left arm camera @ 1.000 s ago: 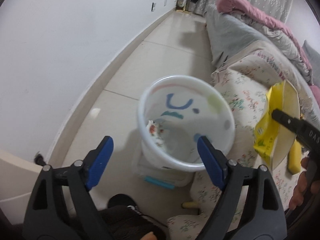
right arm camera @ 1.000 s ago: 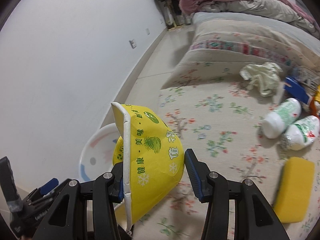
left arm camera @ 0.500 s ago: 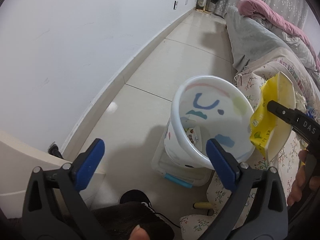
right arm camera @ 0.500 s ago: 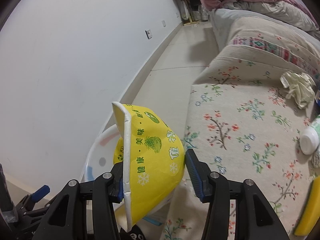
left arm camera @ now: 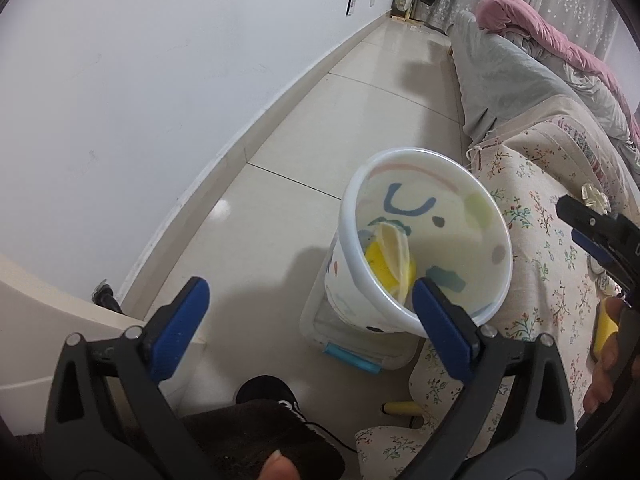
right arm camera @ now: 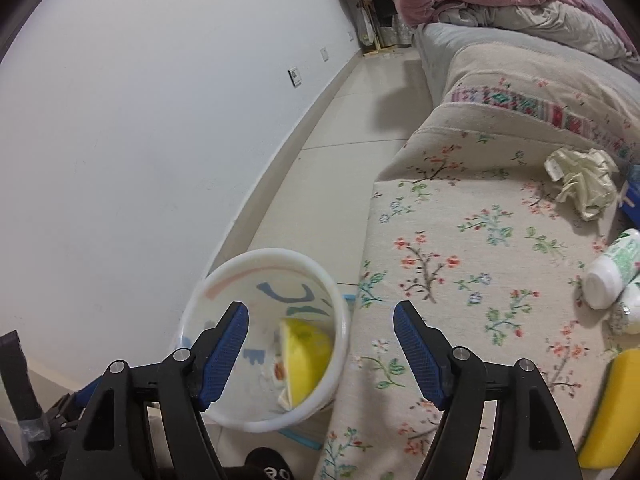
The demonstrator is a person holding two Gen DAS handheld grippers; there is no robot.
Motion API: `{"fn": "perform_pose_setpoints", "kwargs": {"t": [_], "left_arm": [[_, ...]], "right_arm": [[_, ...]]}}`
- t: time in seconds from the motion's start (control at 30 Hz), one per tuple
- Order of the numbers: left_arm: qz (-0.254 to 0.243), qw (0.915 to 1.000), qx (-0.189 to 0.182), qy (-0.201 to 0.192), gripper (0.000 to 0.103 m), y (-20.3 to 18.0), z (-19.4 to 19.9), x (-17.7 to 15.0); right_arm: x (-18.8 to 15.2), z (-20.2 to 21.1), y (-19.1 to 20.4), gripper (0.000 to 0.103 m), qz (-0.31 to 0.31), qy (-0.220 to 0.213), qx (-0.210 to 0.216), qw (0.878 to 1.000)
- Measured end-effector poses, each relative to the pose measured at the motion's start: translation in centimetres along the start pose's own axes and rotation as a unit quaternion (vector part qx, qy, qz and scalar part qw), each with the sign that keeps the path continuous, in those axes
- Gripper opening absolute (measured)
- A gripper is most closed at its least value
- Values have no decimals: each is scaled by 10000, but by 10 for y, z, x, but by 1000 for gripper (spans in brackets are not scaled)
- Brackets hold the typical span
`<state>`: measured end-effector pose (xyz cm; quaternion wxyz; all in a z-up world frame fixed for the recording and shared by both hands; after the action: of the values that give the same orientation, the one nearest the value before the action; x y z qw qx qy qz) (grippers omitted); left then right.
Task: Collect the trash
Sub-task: 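Drop the yellow bowl into the wastebasket by opening the right gripper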
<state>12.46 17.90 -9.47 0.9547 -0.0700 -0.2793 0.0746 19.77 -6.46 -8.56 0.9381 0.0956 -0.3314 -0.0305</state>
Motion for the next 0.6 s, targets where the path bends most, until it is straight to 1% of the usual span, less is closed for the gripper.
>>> {"fn": "perform_pose_setpoints", "kwargs": {"t": [0.17,0.3,0.6], "left_arm": [[-30,10000,-38,-2,101,-2,2,0],[-85,9999,-93,-23,101,-8,5,1],[-389,9988,-276,-55,101,-41,12,1]], "right_arm": [[-6,23,-6,78,123,-102,-305,9994],[-11,37,-19,79,151,-188,-539,9983],[-20,73,-59,82,149,-373,-1014,9940]]}}
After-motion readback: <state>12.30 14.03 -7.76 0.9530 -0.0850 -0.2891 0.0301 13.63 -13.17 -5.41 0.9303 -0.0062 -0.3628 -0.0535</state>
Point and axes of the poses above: each gripper's, at about its wrist camera, not at the fingertips, and z roughly against the way its jaws point, y to its left, x to its top, the point moved 7 cm from there along -z, roughly the way its jaws point, and after that the axes turned 6 degrees about -x, right-handed, at the moved point
